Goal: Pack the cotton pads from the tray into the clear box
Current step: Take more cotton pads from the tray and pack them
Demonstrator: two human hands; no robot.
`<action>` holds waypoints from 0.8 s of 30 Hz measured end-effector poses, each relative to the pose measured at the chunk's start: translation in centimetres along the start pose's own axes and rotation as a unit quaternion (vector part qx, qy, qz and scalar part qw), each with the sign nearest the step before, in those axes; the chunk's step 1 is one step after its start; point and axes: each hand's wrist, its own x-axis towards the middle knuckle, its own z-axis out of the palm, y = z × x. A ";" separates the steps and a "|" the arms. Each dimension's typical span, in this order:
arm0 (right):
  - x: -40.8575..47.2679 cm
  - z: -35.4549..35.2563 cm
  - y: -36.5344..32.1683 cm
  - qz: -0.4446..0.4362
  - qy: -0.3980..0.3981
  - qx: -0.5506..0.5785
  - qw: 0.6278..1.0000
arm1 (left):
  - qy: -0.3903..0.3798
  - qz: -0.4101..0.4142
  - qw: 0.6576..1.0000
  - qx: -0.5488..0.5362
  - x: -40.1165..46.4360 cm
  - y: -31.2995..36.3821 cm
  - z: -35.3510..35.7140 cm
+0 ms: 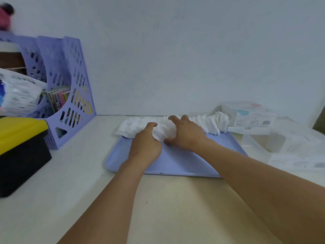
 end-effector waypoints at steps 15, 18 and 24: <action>0.7 -0.9 2.0 -0.046 -0.019 0.078 0.996 | -0.042 0.031 0.994 0.100 -0.5 0.9 0.4; 0.4 -1.0 2.2 -0.047 -0.014 0.085 0.995 | -0.057 0.032 0.992 0.104 -0.3 0.8 0.5; -1.0 -1.4 3.0 -0.059 0.027 0.193 0.979 | -0.075 0.088 0.993 0.024 -0.4 1.5 1.0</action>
